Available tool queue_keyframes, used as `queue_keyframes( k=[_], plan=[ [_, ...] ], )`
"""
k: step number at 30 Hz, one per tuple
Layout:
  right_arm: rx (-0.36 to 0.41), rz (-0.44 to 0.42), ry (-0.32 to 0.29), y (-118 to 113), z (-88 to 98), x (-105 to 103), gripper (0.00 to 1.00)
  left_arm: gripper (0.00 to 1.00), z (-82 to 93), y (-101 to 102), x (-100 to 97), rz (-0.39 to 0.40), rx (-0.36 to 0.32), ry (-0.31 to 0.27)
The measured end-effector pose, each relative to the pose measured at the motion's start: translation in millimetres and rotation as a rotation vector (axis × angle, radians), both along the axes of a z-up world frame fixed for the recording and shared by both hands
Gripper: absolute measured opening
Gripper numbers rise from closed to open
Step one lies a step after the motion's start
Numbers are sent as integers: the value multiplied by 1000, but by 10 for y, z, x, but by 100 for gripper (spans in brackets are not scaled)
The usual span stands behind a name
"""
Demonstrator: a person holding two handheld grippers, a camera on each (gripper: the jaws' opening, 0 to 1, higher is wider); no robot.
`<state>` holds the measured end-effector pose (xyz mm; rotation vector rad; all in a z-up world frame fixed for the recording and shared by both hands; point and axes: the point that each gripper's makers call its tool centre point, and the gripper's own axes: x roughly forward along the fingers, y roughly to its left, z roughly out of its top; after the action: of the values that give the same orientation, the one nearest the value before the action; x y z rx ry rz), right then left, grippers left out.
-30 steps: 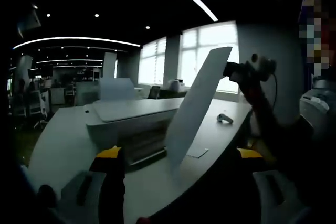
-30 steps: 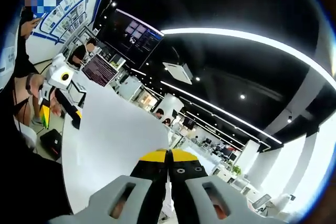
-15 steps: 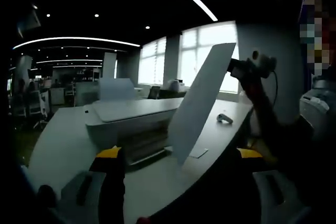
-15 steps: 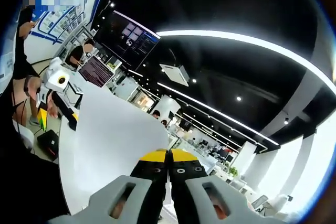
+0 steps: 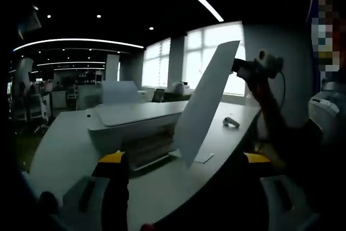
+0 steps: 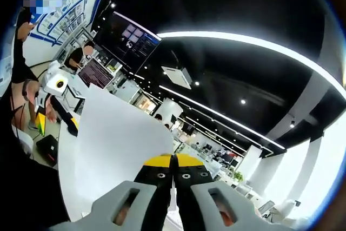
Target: Remove the paper from the printer output slot and place it on top of the printer
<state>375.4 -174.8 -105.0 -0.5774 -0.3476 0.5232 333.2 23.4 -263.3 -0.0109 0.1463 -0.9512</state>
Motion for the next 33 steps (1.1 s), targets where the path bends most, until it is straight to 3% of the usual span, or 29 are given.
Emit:
queue_keyframes(
  k=[33],
  plan=[
    [-3,6,-21,62,218,68,0,87,3,0,-5,1,10,-26]
  ],
)
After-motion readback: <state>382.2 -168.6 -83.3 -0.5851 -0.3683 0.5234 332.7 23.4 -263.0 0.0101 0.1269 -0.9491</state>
